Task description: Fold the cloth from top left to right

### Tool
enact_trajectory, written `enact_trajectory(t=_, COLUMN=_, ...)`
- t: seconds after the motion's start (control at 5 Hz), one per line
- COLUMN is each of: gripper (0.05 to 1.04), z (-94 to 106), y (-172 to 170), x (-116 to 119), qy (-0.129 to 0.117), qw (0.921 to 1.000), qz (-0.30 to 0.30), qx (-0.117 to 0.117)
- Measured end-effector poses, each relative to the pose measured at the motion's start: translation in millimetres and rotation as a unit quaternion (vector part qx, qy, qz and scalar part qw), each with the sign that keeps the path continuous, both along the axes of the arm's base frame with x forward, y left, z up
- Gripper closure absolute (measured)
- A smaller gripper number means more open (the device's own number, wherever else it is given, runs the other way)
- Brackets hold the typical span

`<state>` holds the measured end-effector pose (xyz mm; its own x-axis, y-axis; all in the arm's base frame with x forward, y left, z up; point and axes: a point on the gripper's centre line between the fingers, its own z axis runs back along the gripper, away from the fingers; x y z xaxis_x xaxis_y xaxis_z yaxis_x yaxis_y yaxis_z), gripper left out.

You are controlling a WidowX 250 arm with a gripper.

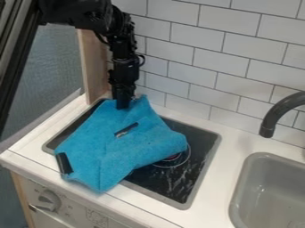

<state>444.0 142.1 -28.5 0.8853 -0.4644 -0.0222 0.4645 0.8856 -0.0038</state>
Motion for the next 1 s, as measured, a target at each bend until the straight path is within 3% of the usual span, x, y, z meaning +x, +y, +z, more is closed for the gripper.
enact_trajectory(t=0.4, gripper=1.025, z=6.0, y=13.9, x=-9.7, qy=-0.007, qw=0.9996, qz=0.026, qx=-0.012)
enact_trajectory(t=0.8, gripper=1.025, z=55.7, y=7.7, x=-23.8, qy=-0.05, qw=0.9984, qz=0.019, qx=-0.019)
enact_trajectory(t=1.0, gripper=1.025, z=67.0, y=-0.4, x=-33.7, qy=-0.058, qw=0.9979, qz=0.008, qx=-0.027)
